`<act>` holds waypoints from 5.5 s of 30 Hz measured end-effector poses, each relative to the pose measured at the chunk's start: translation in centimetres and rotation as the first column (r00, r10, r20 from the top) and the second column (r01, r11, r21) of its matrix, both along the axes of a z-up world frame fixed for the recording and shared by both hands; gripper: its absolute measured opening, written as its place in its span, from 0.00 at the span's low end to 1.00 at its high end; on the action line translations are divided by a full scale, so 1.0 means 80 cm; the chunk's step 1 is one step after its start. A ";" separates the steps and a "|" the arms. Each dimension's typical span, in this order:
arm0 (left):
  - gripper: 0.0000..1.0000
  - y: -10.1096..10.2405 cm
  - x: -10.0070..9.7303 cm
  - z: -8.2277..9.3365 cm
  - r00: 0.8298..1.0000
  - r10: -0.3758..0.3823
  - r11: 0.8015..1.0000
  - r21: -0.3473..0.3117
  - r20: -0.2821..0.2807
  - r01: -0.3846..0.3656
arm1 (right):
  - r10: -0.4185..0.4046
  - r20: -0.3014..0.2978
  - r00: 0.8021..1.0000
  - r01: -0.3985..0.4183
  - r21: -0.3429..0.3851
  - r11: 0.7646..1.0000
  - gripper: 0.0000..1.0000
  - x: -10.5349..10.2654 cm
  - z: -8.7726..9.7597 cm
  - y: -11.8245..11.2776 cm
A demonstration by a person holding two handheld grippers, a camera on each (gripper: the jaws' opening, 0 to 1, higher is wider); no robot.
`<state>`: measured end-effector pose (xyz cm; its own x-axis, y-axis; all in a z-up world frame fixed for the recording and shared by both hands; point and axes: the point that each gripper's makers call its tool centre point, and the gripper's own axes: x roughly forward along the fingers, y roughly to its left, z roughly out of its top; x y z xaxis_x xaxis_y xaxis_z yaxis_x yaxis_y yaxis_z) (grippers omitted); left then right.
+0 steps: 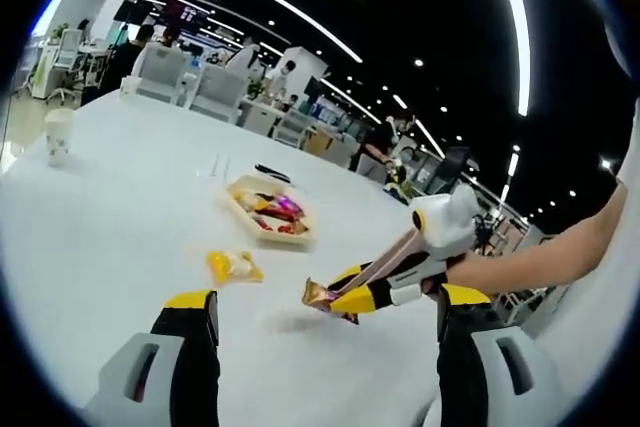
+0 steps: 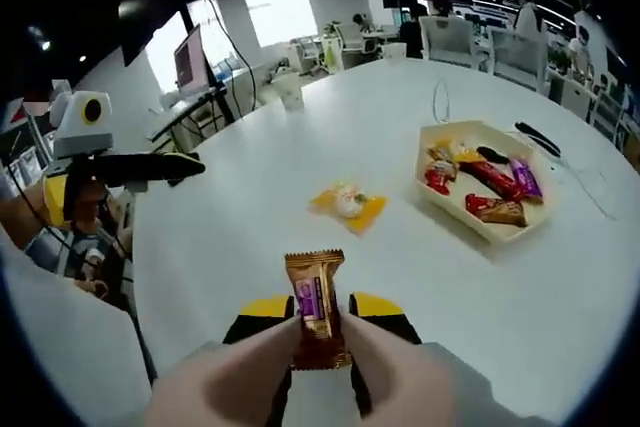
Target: Place the target food into the container with the food tongs after gripping and lifting it, then release it inside without dropping or visibly crushing the food.
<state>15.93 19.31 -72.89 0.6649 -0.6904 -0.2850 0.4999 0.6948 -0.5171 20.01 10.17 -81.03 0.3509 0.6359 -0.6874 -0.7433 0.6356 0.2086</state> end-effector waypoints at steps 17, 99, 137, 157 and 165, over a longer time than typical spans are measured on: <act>0.90 0.002 0.002 0.014 0.999 0.005 1.000 0.000 0.032 -0.005 | 0.089 0.123 0.988 -0.089 -0.004 0.996 0.21 -0.003 0.046 0.012; 0.88 0.007 -0.006 0.025 0.998 0.014 1.000 -0.017 0.057 -0.013 | -0.019 0.311 0.950 0.017 0.008 1.000 0.21 0.076 0.169 -0.043; 0.88 0.028 -0.008 0.034 0.995 0.068 0.997 -0.031 0.068 -0.066 | -0.047 0.396 0.917 0.058 -0.015 0.998 0.22 0.189 0.228 -0.060; 0.87 0.028 -0.008 0.031 0.994 0.098 0.995 -0.029 0.051 -0.097 | -0.117 0.382 0.917 0.116 0.026 0.993 0.24 0.241 0.220 -0.061; 0.87 0.022 -0.006 0.029 0.994 0.102 0.994 -0.031 0.042 -0.101 | -0.137 0.362 0.922 0.126 0.053 0.991 0.25 0.234 0.220 -0.063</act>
